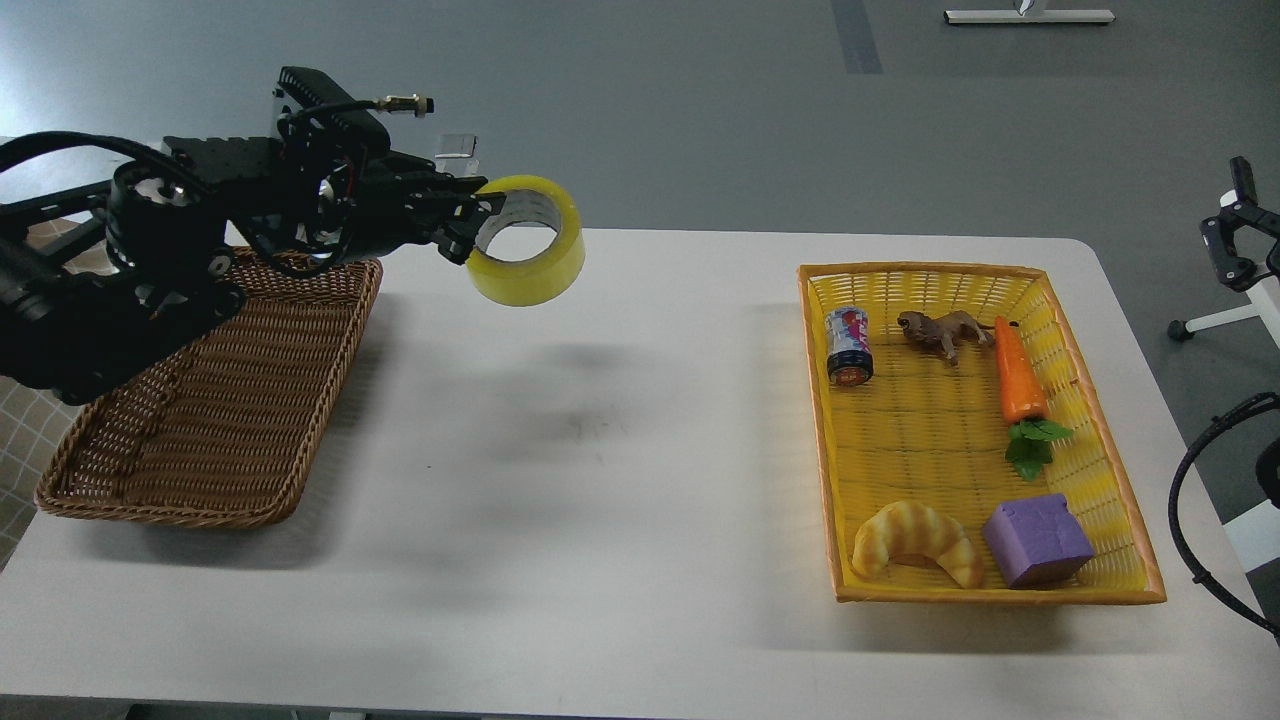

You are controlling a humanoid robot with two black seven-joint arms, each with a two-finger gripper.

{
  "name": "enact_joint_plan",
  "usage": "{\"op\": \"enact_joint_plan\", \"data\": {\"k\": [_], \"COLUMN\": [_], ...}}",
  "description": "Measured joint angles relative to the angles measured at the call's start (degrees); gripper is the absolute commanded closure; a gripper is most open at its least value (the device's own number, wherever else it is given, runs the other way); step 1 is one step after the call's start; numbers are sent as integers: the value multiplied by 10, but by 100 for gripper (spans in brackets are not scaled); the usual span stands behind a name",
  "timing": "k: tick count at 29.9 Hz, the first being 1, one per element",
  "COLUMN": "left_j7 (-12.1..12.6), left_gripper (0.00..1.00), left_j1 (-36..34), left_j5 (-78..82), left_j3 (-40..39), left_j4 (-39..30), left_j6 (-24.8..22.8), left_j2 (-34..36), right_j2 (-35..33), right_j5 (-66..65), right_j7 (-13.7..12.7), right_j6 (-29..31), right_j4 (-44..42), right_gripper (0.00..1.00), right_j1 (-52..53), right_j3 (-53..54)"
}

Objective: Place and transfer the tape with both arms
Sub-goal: 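Lift the tape roll and move it over the wicker basket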

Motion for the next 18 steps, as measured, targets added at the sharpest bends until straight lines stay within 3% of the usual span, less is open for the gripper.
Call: {"op": "enact_joint_plan", "data": {"k": [10,18], "left_j7": [-50,-59], "left_gripper": [100,100], "left_j1": [12,33], "left_j5": [6,3], "left_j3": [10,35], "left_j4": [7,19], "left_j6": [0,0], "left_j2": [101,147], "right_j2": [10,15], "right_j5": [0,0], "right_j7": [0,0], "right_j6": [0,0], "right_j4": [0,0], "right_gripper": [0,0], "right_j1": [0,0], "right_j3": [0,0]}}
